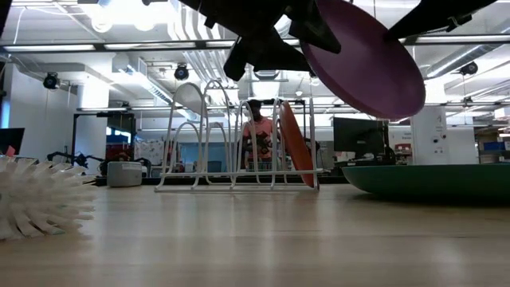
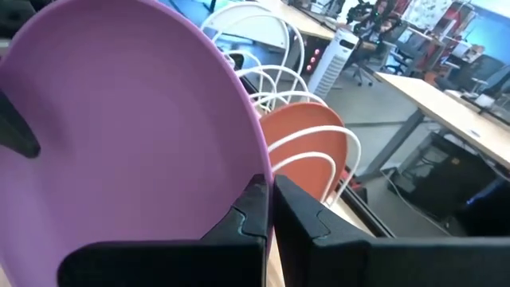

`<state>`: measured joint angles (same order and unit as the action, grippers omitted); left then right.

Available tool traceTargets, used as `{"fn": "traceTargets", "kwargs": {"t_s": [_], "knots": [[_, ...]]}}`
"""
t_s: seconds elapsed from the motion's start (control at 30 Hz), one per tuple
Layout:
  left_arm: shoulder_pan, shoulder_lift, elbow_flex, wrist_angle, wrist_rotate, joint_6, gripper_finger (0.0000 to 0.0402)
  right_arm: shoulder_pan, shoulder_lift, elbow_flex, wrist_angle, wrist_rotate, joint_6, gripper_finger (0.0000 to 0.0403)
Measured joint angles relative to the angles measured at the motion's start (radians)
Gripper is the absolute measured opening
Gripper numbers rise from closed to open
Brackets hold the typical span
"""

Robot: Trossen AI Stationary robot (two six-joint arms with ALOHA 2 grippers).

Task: Sort dishes
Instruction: Put the purple plate into the dish rack

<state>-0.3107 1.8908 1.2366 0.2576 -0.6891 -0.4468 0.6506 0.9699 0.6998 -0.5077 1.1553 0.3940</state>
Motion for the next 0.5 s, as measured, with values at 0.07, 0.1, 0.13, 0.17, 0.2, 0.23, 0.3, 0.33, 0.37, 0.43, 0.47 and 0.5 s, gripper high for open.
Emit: {"fn": "traceTargets", "kwargs": {"t_s": [0.07,0.1,0.13,0.17,0.2,0.23,0.3,0.33,0.37,0.43,0.47,0.5], "knots": [[0.000,0.000,0.000,0.006,0.000,0.000,0.0190,0.000,0.000,0.000,0.016,0.000,0.000,0.0000],[0.000,0.000,0.000,0.006,0.000,0.004,0.0184,0.000,0.000,0.000,0.021,0.000,0.000,0.0000],[0.000,0.000,0.001,0.006,0.000,0.012,0.0176,0.000,0.000,0.000,0.024,0.000,0.000,0.0000],[0.000,0.000,0.001,0.006,0.000,0.020,0.0166,0.000,0.000,0.000,0.025,0.000,0.003,0.0000],[0.000,0.000,0.001,0.006,0.000,0.026,0.0155,0.000,0.000,0.000,0.024,-0.001,0.010,0.0000],[0.000,0.000,0.001,0.011,0.000,0.034,0.0143,0.000,0.000,0.000,0.025,-0.002,0.018,0.0000],[0.000,0.000,0.001,0.030,-0.004,0.046,0.0114,0.000,0.000,0.000,0.024,-0.004,0.034,0.0000],[0.000,0.000,0.001,0.032,-0.015,0.047,0.0097,0.000,0.000,0.000,0.023,-0.004,0.043,0.0000],[0.001,0.000,0.000,0.031,-0.026,0.047,0.0081,0.001,0.000,0.000,0.021,-0.003,0.051,0.0000],[0.004,0.001,-0.002,0.028,-0.051,0.044,0.0047,0.001,0.000,0.000,0.019,0.000,0.063,0.0000],[0.004,0.001,-0.003,0.027,-0.066,0.044,0.0032,0.001,0.000,0.000,0.017,-0.001,0.070,0.0000],[0.004,0.001,-0.003,0.028,-0.076,0.044,0.0029,0.001,0.000,0.000,0.018,0.000,0.080,0.0000]]}}
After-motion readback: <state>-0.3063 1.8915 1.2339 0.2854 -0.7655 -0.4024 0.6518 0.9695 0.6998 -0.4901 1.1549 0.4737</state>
